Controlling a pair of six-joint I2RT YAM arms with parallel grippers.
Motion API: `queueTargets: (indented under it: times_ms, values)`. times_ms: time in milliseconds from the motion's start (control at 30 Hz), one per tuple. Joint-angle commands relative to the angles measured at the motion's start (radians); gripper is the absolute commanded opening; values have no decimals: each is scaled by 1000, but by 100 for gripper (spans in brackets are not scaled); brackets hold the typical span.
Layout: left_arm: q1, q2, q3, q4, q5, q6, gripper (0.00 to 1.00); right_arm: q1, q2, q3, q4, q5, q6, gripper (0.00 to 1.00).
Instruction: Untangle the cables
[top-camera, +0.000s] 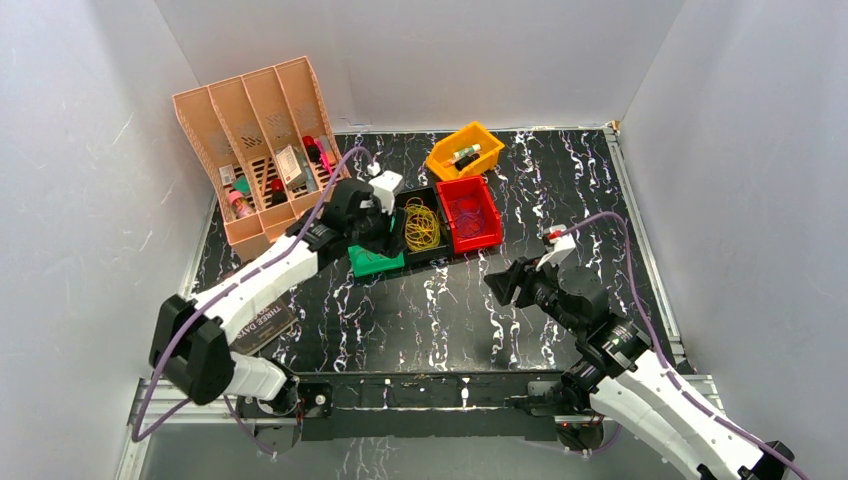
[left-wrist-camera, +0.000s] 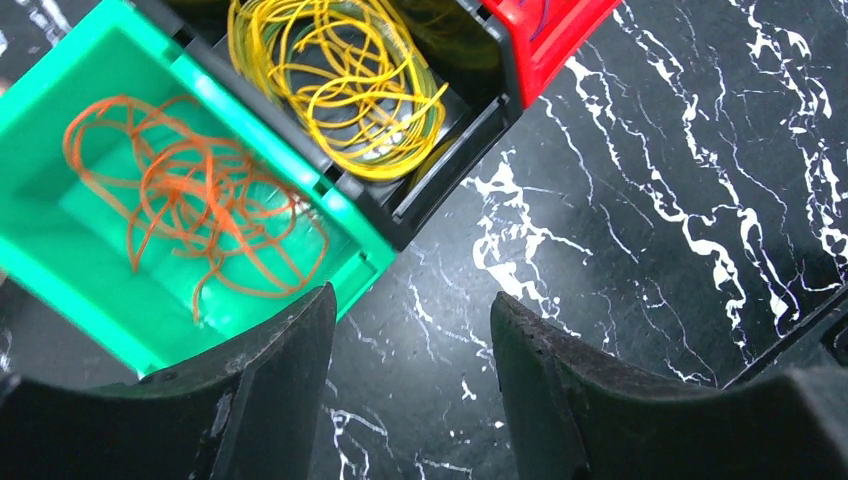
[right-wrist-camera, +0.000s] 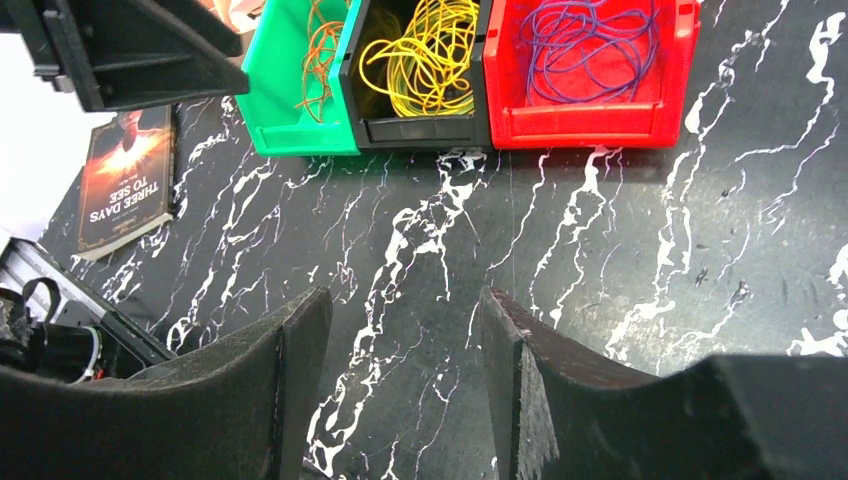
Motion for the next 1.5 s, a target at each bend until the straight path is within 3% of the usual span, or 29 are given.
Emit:
queueTargets:
  times_ms: [0, 233, 600, 833, 1033, 1267, 1467]
  values:
    - [3, -186, -69, 52, -87, -66, 59, -1, 15, 104, 25, 43, -89, 65]
    - [4, -379, -167, 67, -234, -135, 65, -1, 71, 197, -91, 253, -128, 65]
    - [3, -588, -256, -5, -409, -220, 98, -1, 35, 266, -111, 367, -214, 82]
    - [4, -777, -341, -87, -508, -274, 98, -1, -2, 297, -141, 453, -271, 98]
    - [4, -868, -342, -229, -695, -368, 98, -1, -72, 287, -138, 499, -277, 98]
    - [3, -934, -364, -214, -712, -384, 98, -2, -190, 181, -74, 501, -240, 98]
    - [4, -970, -407, -203, -716, -425, 98, -1, -178, 178, -101, 491, -212, 98]
